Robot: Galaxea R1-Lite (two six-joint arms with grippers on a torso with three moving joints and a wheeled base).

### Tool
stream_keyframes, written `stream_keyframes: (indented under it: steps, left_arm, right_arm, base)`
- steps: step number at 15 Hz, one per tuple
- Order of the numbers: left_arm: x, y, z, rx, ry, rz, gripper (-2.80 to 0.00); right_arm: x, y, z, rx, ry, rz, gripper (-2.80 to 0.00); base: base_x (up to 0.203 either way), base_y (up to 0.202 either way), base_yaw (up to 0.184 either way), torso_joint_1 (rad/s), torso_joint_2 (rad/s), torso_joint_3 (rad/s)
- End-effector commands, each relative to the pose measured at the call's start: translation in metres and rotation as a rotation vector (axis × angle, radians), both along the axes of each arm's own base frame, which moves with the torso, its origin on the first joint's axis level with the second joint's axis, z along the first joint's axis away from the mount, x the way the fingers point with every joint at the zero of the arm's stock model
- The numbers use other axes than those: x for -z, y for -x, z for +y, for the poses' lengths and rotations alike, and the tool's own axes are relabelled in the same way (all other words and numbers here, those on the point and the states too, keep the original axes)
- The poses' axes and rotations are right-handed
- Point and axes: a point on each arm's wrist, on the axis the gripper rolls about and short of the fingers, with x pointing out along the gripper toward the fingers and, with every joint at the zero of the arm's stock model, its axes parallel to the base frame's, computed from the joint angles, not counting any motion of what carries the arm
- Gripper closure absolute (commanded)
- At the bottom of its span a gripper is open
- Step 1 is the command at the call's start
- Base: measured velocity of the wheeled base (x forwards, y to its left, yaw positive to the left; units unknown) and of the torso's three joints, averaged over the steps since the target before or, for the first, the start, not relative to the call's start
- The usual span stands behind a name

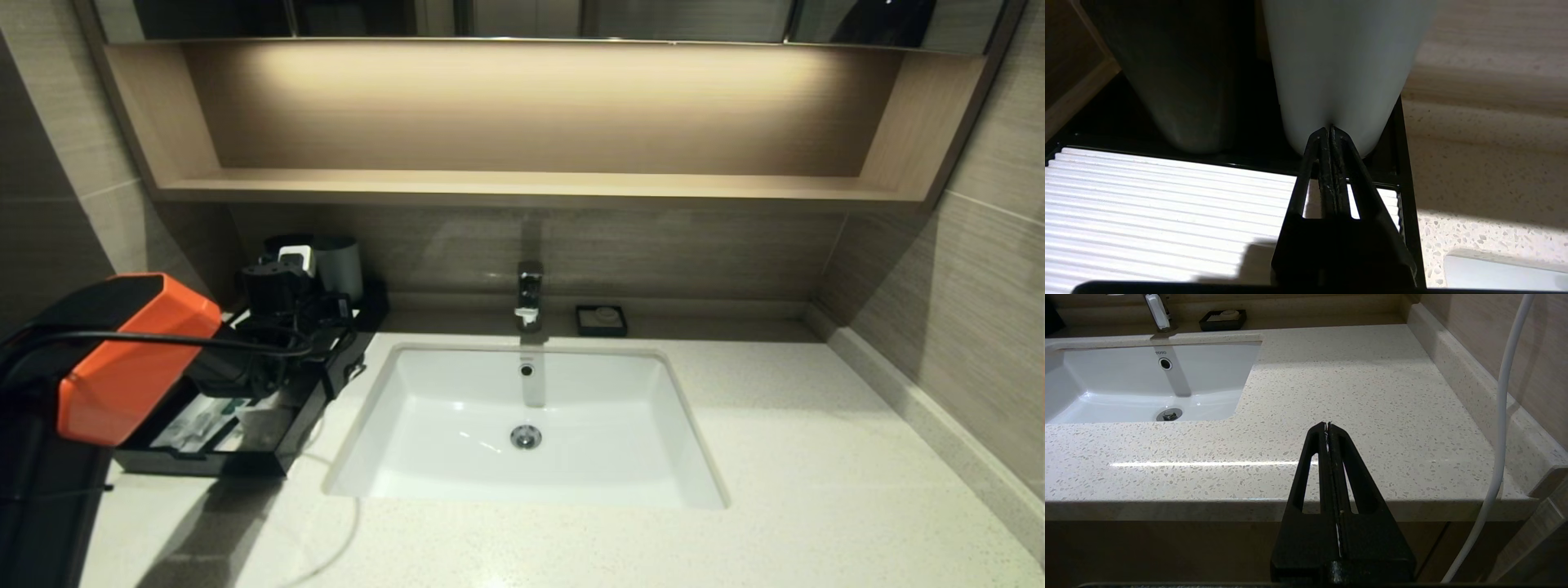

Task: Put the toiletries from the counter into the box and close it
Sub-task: Place the cup on the storage box

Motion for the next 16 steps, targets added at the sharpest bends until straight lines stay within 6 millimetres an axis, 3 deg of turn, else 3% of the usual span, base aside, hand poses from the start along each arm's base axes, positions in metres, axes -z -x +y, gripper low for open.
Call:
stream_keyframes:
  steps: [1, 16]
  left_arm:
    - [0.0000, -0.0007, 0.0001, -0.001, 0.001, -0.006, 0.00]
    - [-0.0015, -0.0087, 0.0002, -0.001, -0.001, -0.020, 0.00]
  right_arm:
    - [0.0001, 0.0000, 0.0000, -0.001, 0.000, 0.000, 0.00]
    - [0.0001, 0.0000, 0.0000, -0.001, 0.000, 0.000, 0.00]
  base:
    - [0.000, 0.000, 0.000, 0.000, 0.00, 0.000]
    - [0.000, 0.000, 0.000, 0.000, 0.00, 0.000]
